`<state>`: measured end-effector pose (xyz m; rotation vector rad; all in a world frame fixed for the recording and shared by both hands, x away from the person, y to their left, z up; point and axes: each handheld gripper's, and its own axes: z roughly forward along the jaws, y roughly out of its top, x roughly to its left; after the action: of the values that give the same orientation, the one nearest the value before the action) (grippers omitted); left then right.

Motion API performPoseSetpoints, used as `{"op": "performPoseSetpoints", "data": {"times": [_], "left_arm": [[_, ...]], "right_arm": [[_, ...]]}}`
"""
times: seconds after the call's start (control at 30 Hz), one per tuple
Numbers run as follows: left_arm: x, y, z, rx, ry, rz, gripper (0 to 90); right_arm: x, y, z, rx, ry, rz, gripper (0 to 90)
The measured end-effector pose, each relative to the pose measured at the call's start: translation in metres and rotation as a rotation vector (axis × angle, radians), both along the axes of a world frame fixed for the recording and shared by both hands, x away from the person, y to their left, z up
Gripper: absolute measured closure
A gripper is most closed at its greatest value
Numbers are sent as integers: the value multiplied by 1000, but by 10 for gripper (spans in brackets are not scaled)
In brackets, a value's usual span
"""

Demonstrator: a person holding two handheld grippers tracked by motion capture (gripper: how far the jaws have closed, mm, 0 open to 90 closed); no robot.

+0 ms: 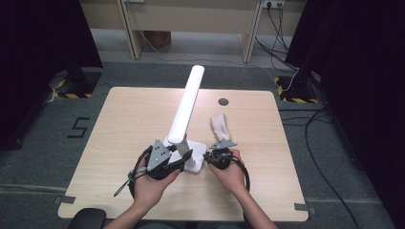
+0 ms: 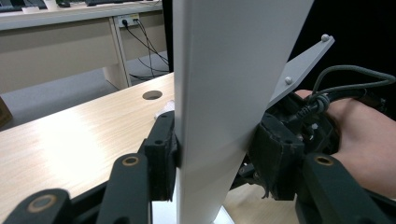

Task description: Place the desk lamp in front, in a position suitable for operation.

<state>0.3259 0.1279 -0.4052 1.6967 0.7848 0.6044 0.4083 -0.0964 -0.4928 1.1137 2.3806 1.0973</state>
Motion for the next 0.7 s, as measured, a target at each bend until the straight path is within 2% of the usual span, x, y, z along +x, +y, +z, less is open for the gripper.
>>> {"op": "performPoseSetpoints", "data": {"times": [0.37,0.7], "left_arm": [[-16,30,0,-37,41,26,511],[-32,72,0,-106,71,109,506]], "right_arm": [[9,0,8,-3,-9,-6,801],[13,13,6,-13,3,20,793]]}}
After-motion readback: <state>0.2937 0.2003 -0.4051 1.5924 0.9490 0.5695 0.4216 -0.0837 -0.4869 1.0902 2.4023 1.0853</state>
